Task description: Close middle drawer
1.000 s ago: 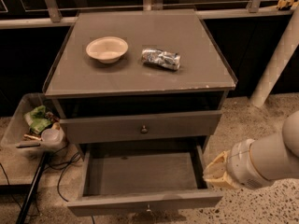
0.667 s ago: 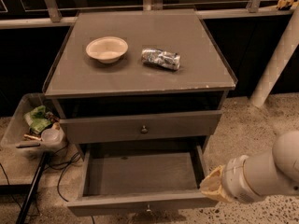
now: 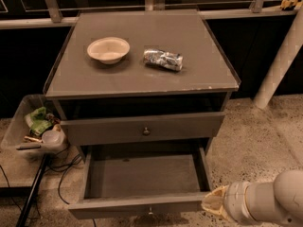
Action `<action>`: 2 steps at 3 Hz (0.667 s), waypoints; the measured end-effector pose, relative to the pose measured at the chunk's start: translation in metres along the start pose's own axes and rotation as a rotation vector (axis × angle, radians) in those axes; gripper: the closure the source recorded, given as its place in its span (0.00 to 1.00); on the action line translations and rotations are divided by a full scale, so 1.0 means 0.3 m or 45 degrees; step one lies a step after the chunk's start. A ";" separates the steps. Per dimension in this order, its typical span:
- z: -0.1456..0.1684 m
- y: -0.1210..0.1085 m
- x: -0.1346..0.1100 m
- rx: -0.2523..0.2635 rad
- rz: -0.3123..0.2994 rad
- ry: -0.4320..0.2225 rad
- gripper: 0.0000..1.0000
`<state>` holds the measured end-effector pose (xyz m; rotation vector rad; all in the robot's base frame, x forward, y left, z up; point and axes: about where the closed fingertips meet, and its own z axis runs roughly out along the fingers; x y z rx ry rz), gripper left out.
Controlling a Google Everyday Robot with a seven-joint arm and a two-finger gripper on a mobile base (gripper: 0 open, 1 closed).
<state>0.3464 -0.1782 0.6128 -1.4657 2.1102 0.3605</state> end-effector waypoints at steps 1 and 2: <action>0.043 -0.091 0.036 0.022 -0.204 -0.064 1.00; 0.043 -0.091 0.036 0.022 -0.204 -0.064 1.00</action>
Offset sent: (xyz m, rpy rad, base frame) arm 0.0183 -0.0112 -0.0146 0.0018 -0.0786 0.0865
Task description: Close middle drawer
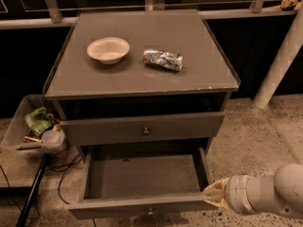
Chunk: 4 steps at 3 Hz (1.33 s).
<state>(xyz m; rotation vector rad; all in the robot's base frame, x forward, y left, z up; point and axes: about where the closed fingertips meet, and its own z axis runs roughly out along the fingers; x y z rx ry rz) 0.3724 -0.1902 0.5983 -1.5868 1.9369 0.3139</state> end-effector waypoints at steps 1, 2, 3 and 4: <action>0.032 0.013 0.004 -0.022 0.006 0.000 1.00; 0.127 0.036 0.026 -0.068 0.033 -0.005 1.00; 0.230 0.063 0.061 -0.111 0.060 0.000 1.00; 0.333 0.093 0.101 -0.147 0.076 0.028 1.00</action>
Offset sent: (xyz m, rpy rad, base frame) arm 0.0042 0.0319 -0.0752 0.0388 0.1073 0.0139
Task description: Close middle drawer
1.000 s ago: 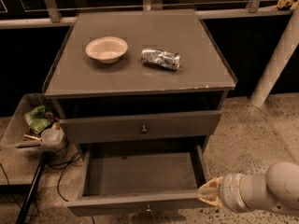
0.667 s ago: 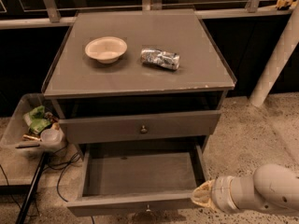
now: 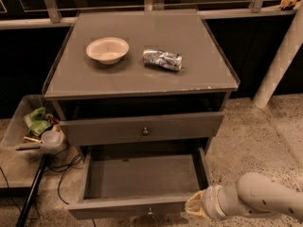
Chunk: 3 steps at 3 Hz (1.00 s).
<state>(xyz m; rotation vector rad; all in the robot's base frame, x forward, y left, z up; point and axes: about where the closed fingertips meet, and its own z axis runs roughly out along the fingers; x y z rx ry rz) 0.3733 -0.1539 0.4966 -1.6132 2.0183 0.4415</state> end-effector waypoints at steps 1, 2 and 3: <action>0.093 0.007 0.040 -0.028 0.022 0.030 1.00; 0.161 0.010 0.071 -0.038 0.040 0.043 1.00; 0.201 0.008 0.098 -0.033 0.058 0.051 1.00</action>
Offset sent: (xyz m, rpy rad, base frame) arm 0.0062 0.0131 -0.0779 -0.0301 0.0660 -0.0236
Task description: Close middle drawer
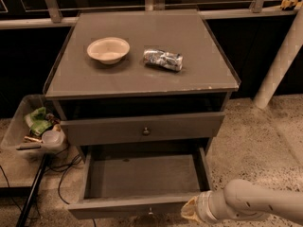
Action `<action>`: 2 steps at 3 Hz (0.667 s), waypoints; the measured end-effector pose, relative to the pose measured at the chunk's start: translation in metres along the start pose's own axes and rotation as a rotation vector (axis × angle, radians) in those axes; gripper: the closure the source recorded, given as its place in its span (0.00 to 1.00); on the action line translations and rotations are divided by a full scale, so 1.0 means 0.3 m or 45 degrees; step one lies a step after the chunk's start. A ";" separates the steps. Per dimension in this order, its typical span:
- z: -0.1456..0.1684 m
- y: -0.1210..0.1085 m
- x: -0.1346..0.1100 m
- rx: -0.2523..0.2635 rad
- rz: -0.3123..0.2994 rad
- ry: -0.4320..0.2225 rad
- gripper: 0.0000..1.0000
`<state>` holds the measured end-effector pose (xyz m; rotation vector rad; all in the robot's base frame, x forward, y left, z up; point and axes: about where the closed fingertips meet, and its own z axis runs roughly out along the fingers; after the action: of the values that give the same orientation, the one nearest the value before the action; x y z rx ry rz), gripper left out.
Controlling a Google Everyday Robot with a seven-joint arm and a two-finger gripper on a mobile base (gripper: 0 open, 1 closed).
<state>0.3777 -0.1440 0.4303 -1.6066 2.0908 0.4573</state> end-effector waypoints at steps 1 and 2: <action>0.029 -0.007 0.028 0.014 0.021 0.006 1.00; 0.049 -0.019 0.054 0.033 0.039 0.009 1.00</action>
Offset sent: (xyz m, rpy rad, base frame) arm 0.0090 -0.0139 -0.0311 -0.0133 -0.0111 -0.0686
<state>0.3821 -0.1508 0.4092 -1.5657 2.1207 0.4341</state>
